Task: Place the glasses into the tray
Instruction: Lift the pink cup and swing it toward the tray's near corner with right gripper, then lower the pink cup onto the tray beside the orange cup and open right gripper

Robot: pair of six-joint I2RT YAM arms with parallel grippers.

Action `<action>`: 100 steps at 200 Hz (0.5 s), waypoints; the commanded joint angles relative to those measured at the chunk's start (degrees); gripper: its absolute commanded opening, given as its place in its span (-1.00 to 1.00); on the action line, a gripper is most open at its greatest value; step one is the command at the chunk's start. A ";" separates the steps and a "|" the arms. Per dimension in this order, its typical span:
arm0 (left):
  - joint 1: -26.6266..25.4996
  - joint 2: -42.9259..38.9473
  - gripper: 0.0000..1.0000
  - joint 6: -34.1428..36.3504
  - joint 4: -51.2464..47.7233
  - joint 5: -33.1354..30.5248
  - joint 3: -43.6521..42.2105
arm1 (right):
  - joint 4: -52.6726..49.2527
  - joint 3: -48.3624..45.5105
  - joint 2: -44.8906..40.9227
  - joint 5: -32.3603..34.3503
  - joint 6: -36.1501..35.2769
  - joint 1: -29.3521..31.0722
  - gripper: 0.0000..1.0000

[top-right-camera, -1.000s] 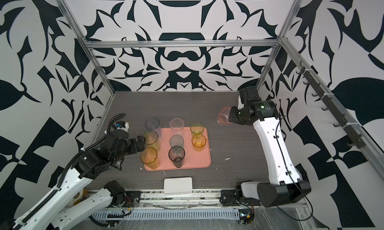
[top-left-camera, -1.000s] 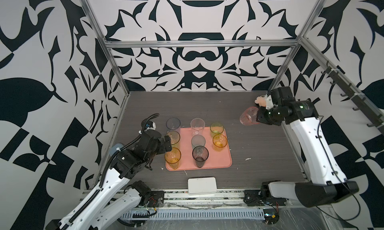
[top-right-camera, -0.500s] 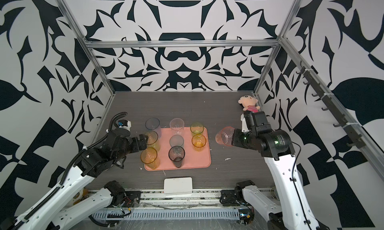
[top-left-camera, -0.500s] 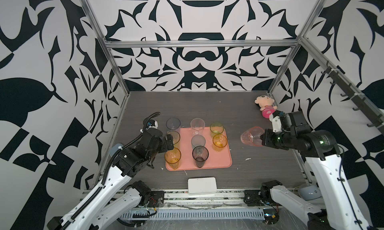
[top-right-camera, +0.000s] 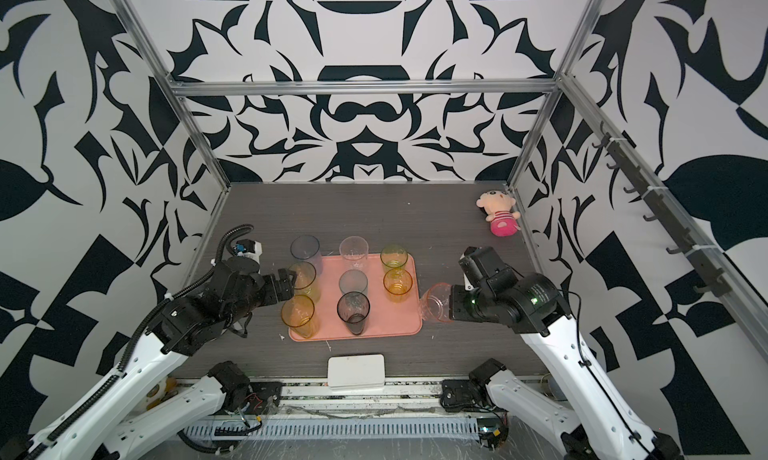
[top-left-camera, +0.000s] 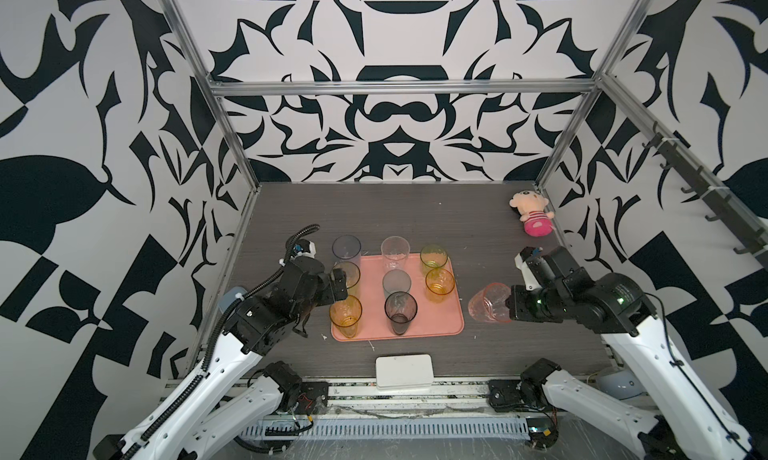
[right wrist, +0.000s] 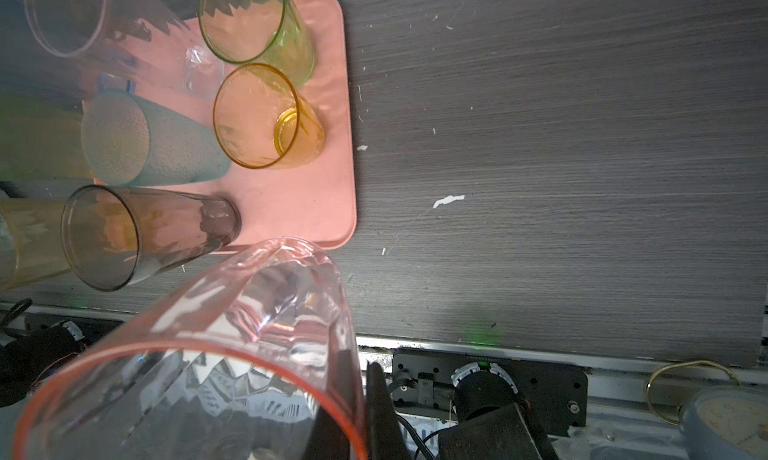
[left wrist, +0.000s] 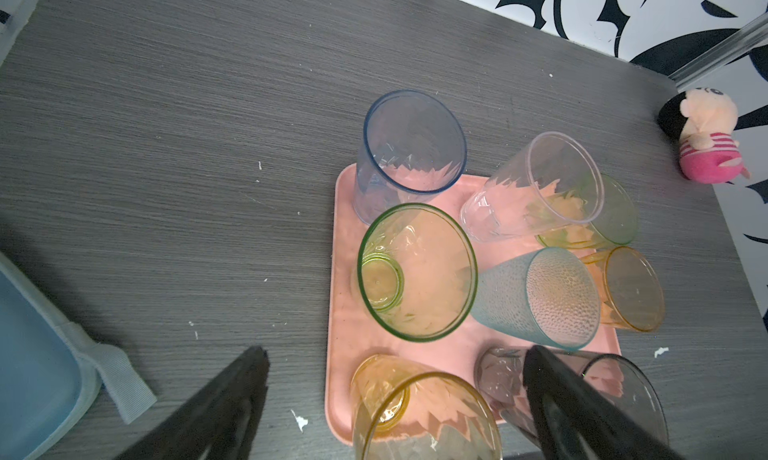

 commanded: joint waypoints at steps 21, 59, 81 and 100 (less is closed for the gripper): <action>0.17 0.04 0.99 -0.34 0.48 0.54 0.61 | -0.04 -1.48 -0.76 4.92 6.96 6.66 -1.00; 0.14 0.31 0.99 -0.34 0.39 0.60 0.87 | 1.20 -5.55 -0.68 5.81 11.06 12.83 -1.00; 0.14 0.51 0.99 -0.43 0.60 0.78 0.81 | 2.61 -7.47 0.08 6.55 13.40 16.57 -1.00; 0.14 0.57 0.99 -0.52 0.60 1.00 0.69 | 3.63 -8.33 1.45 7.70 15.55 20.38 -1.00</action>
